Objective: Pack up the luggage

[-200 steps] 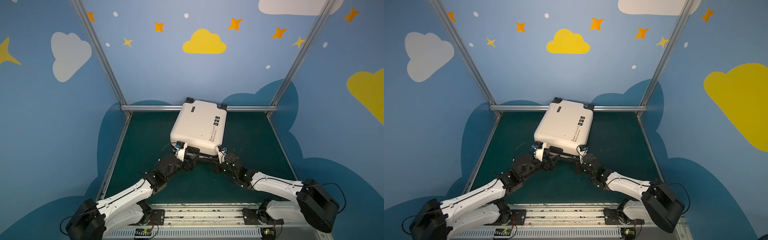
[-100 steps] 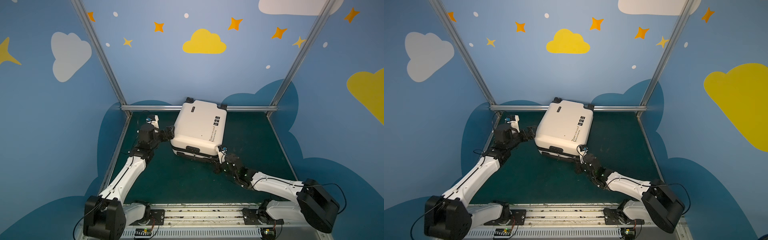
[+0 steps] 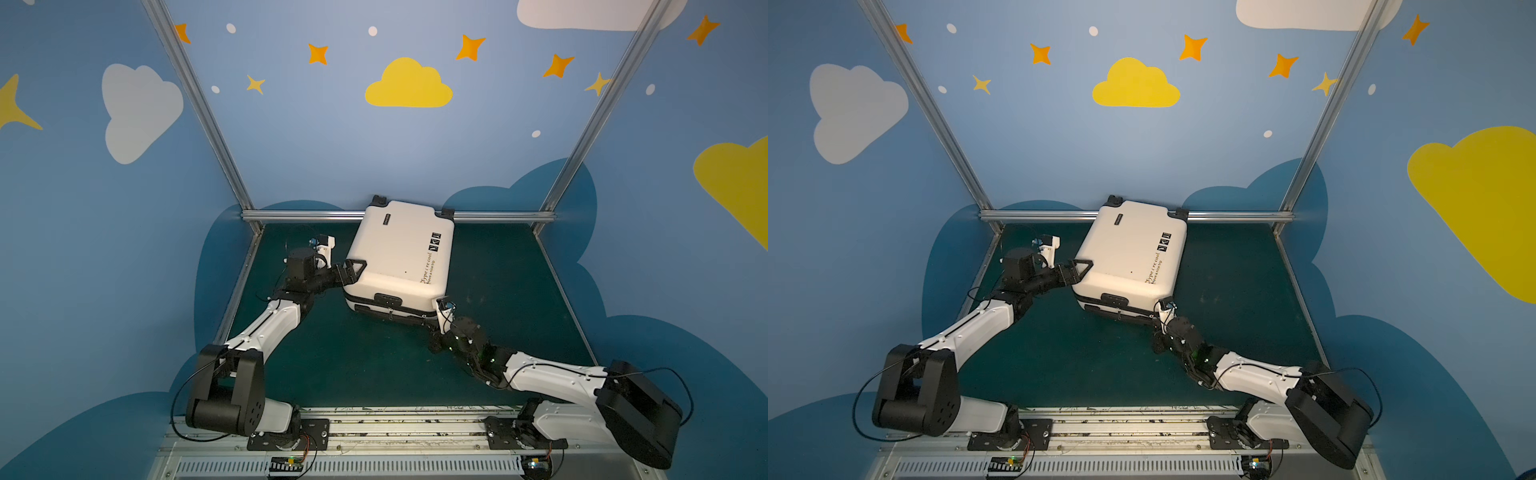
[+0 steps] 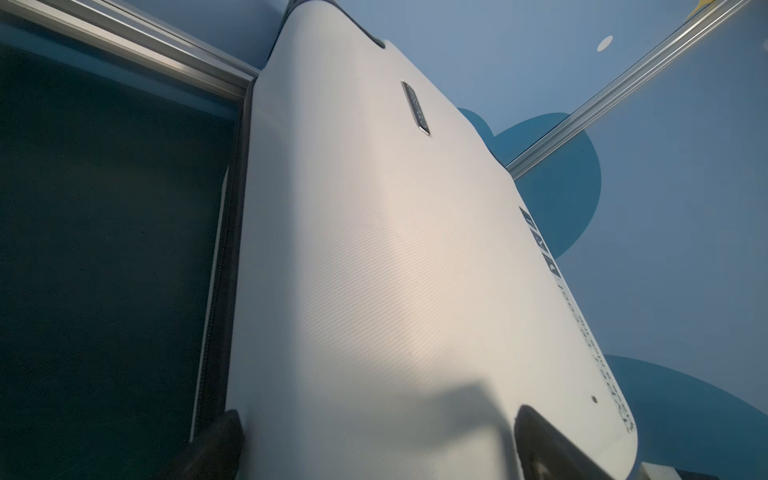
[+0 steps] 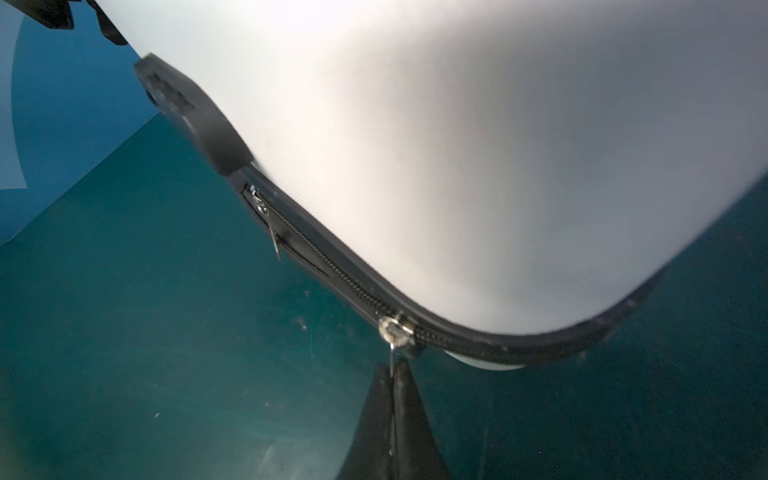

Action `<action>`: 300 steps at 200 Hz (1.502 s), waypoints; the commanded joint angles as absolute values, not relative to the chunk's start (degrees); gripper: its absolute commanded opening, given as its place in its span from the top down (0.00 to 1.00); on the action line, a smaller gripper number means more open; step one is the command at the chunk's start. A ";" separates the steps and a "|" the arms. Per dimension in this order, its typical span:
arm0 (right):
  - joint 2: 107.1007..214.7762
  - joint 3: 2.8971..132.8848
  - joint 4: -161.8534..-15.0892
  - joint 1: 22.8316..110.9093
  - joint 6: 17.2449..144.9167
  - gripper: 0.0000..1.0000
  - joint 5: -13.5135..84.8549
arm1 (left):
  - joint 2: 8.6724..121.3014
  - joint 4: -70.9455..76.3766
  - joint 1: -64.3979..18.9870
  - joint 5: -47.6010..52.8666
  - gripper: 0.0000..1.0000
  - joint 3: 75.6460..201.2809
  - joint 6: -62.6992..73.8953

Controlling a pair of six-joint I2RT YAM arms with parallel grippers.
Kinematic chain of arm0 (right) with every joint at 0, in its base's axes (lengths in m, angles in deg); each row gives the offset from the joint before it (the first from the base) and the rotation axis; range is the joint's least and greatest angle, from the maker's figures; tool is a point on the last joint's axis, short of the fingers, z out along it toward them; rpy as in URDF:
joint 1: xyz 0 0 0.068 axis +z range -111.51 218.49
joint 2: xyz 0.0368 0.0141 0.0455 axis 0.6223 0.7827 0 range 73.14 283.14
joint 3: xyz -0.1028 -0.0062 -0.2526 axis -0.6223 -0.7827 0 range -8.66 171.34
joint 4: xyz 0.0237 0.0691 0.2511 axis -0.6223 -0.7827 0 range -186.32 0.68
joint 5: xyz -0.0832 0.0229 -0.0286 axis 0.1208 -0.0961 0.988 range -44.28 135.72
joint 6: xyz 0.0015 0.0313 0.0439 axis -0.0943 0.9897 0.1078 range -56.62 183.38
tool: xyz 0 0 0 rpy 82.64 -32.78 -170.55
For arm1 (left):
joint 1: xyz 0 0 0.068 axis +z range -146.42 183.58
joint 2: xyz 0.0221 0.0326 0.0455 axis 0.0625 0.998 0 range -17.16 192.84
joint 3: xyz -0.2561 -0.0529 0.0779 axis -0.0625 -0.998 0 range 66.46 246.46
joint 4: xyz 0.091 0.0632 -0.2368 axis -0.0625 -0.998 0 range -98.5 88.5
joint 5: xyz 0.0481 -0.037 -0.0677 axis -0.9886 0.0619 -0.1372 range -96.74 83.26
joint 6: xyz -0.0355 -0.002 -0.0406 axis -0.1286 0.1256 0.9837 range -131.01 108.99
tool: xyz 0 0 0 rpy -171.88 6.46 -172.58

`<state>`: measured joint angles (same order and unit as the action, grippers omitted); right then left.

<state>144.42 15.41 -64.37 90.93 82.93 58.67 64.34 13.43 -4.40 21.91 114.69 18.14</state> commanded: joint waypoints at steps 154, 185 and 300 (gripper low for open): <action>159.88 28.34 -55.78 103.07 80.32 1.00 62.77 | 66.77 25.38 -13.77 26.89 0.00 109.62 23.31; 158.01 27.89 -58.98 101.93 81.08 0.81 60.45 | 67.25 25.63 -13.78 26.29 0.01 109.79 23.57; 128.87 27.24 -85.84 86.00 85.60 0.12 57.96 | 56.81 14.68 -2.40 11.18 0.00 111.48 21.35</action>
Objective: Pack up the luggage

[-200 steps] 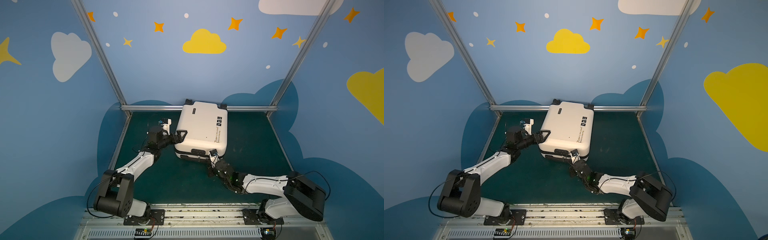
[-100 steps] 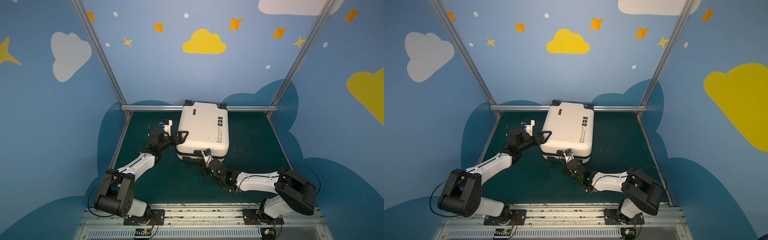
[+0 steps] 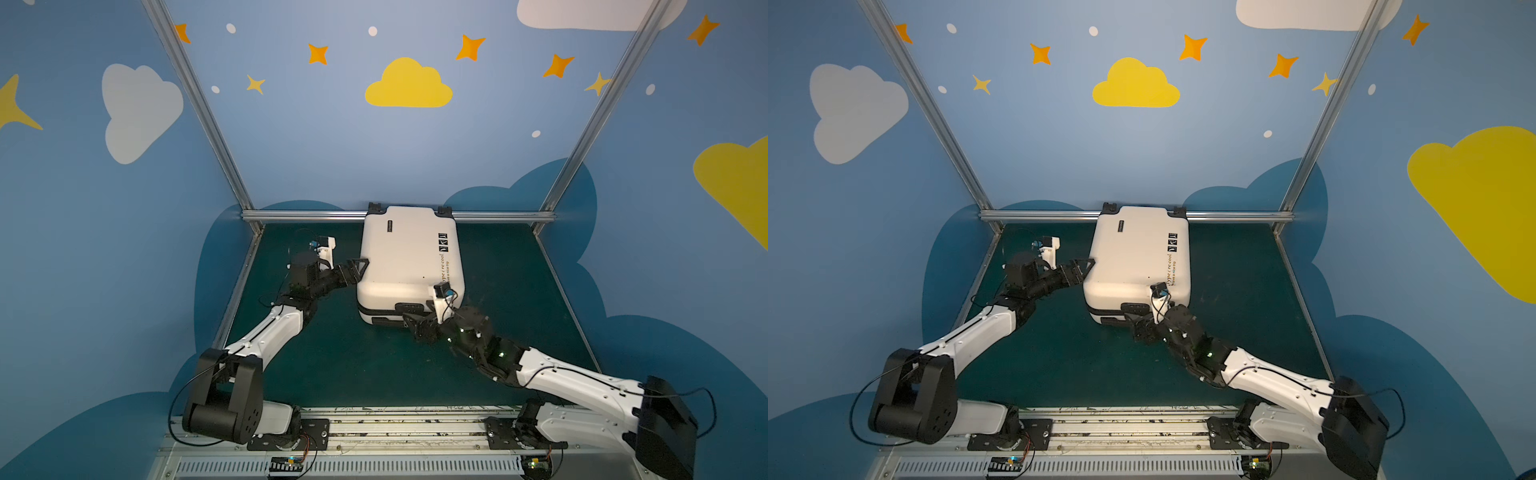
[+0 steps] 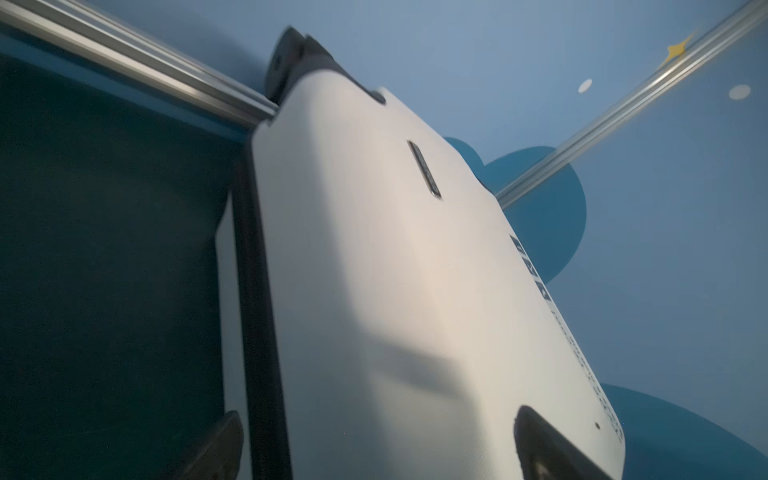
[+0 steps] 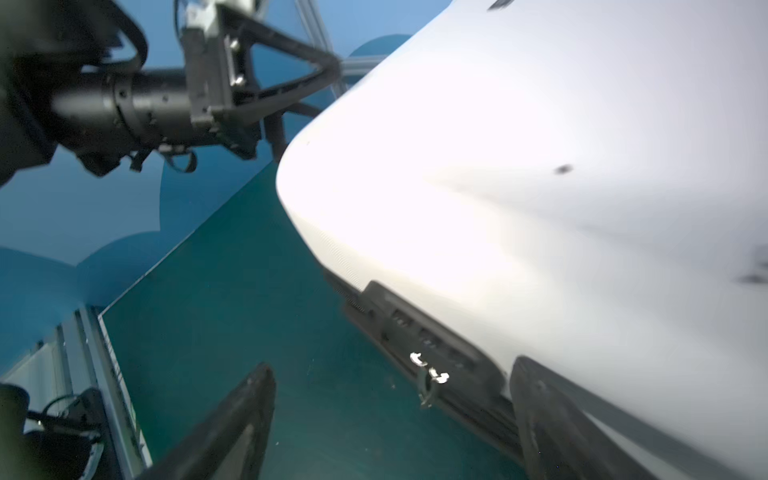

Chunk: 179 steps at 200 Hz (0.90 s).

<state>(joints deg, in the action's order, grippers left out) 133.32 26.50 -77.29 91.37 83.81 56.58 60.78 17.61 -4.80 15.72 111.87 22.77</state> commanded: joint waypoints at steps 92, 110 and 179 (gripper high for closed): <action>123.92 26.60 -93.80 59.36 93.33 0.06 67.38 | 45.97 11.36 0.78 -11.81 0.00 103.28 11.11; 124.62 26.83 -94.12 54.88 94.39 0.06 67.84 | 45.07 13.46 0.95 -15.58 0.00 101.20 10.03; 133.54 24.09 -91.05 46.99 92.91 0.06 84.16 | 45.60 12.08 0.95 -23.13 0.00 97.13 -1.63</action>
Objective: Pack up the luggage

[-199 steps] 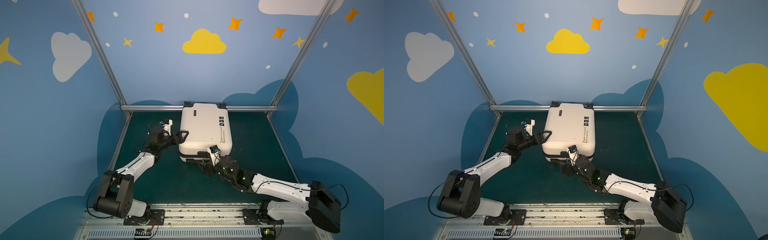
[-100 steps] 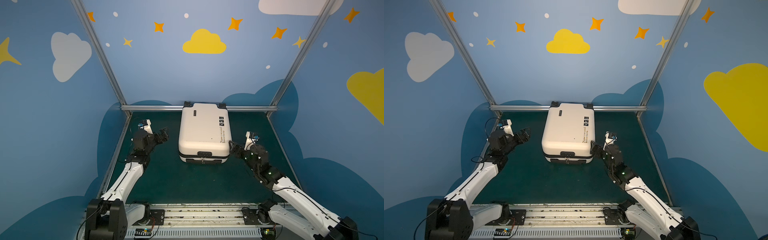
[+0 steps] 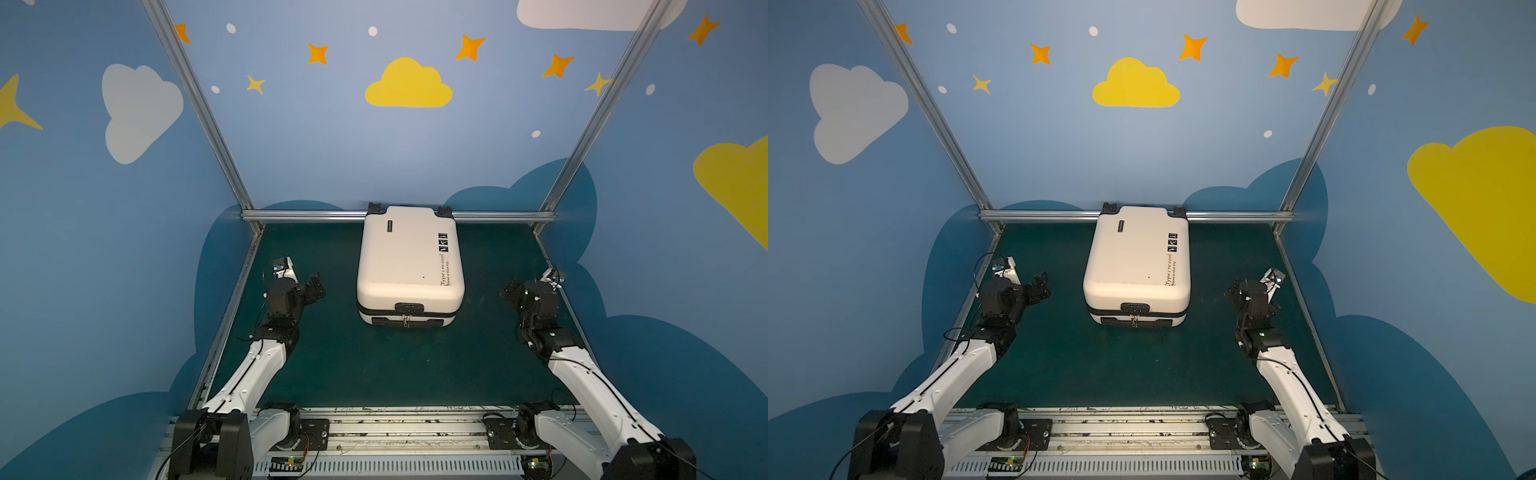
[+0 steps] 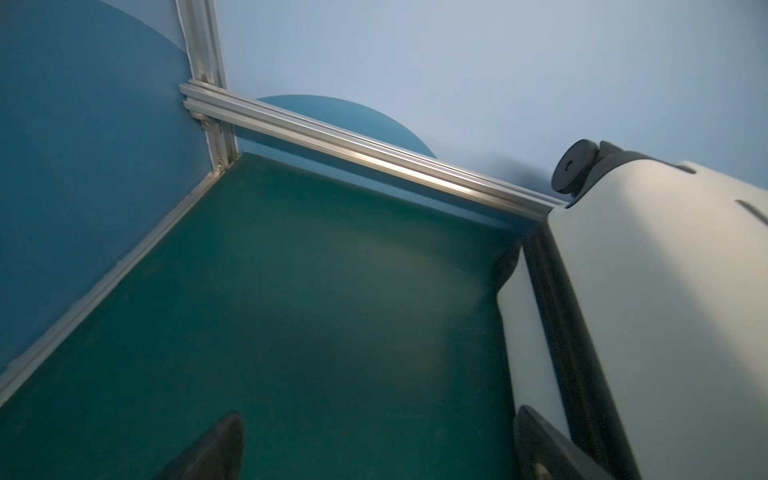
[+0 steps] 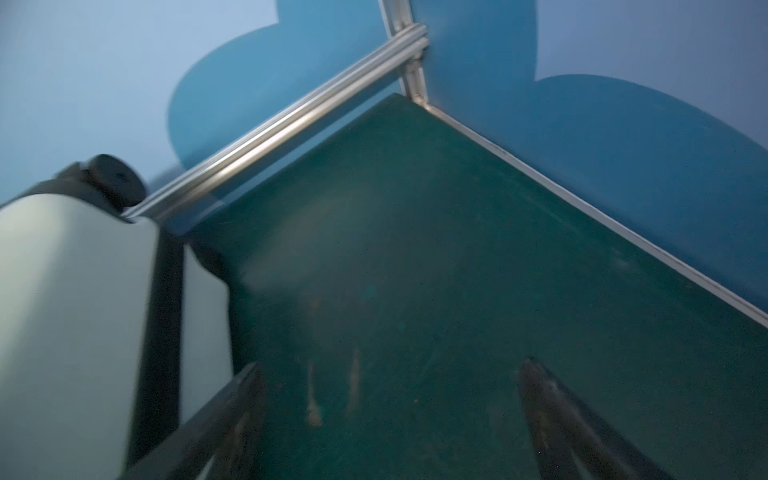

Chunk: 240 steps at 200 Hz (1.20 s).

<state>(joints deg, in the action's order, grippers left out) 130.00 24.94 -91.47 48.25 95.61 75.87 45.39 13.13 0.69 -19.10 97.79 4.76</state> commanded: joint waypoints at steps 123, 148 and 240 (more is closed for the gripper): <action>146.66 17.70 -70.62 45.12 85.25 0.07 85.17 | 57.93 31.08 1.50 -17.42 0.01 88.95 -6.02; 145.15 15.66 -66.04 43.57 82.05 0.07 80.19 | 58.43 34.15 1.81 -15.97 0.00 88.17 -7.70; 149.56 12.55 -54.93 39.38 72.25 0.18 53.26 | 66.22 50.53 8.23 -6.56 0.01 83.73 -6.84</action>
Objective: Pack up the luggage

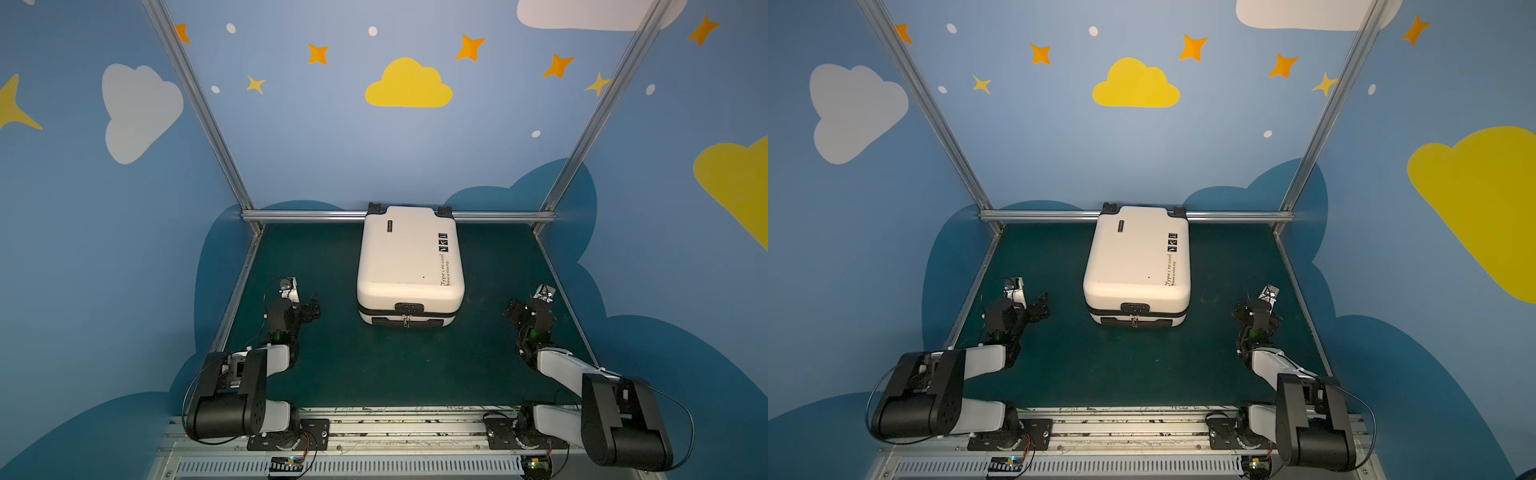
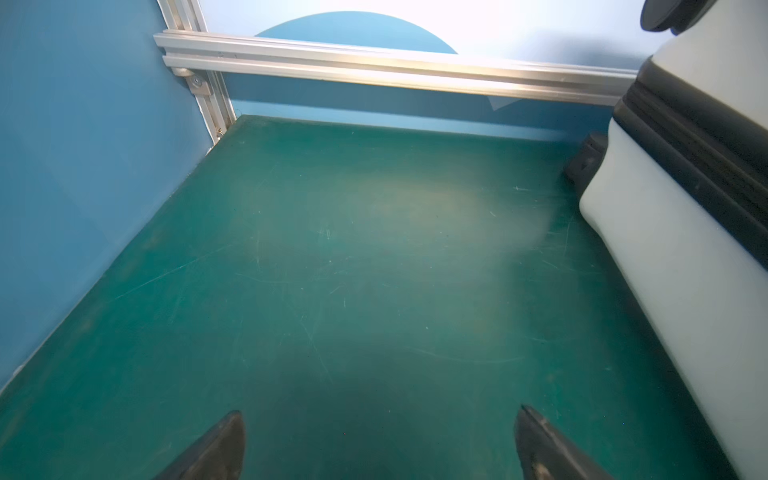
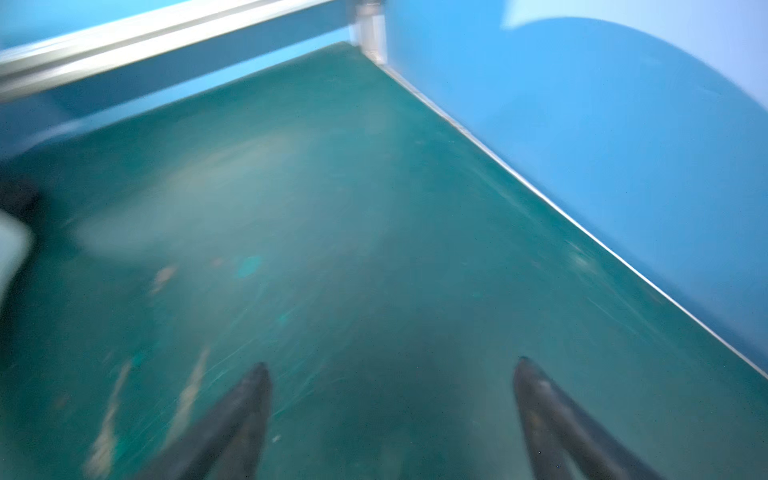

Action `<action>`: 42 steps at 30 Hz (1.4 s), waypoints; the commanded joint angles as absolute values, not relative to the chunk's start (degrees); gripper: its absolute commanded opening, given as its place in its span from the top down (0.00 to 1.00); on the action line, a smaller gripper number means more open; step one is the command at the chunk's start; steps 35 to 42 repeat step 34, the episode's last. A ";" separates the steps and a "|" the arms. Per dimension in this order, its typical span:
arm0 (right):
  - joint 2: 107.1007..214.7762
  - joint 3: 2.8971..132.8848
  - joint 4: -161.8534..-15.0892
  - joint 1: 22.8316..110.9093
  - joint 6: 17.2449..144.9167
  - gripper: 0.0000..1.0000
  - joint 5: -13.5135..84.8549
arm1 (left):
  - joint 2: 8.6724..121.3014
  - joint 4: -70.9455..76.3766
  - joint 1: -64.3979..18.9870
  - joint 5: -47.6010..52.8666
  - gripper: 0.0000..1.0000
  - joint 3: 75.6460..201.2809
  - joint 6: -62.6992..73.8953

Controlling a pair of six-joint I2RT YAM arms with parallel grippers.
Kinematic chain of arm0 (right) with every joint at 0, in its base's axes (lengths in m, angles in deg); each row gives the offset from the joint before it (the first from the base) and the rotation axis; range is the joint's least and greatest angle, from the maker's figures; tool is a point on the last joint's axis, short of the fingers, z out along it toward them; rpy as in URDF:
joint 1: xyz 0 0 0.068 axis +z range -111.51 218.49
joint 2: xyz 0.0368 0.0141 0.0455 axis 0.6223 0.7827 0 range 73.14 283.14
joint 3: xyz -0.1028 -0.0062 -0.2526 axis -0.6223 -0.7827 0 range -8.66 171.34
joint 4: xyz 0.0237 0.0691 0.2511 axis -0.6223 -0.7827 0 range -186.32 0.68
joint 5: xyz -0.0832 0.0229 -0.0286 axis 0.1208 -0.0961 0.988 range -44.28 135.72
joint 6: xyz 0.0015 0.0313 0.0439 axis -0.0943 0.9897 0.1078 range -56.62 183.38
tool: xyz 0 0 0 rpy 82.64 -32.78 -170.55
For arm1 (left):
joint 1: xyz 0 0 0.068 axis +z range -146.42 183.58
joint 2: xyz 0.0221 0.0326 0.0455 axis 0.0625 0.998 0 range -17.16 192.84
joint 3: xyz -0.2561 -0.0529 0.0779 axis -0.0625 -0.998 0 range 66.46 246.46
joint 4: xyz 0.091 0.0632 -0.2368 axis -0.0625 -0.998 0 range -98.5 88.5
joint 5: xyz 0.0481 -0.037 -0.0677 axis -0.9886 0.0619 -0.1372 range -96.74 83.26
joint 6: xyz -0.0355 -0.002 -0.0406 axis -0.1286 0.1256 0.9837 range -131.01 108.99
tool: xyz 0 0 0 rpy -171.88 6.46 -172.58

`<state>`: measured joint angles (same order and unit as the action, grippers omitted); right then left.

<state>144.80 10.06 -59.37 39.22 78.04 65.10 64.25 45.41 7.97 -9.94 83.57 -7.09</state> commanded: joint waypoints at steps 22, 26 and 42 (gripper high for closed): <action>155.91 20.57 -62.57 41.11 70.45 0.06 54.33 | 71.14 41.30 7.64 0.82 0.00 91.25 -10.72; 156.27 20.93 -62.96 41.07 70.46 0.06 54.29 | 71.16 41.30 7.63 0.91 0.00 91.25 -10.70; 156.02 20.78 -62.78 40.87 70.50 0.06 53.94 | 70.50 42.33 7.46 0.49 0.00 90.40 -10.86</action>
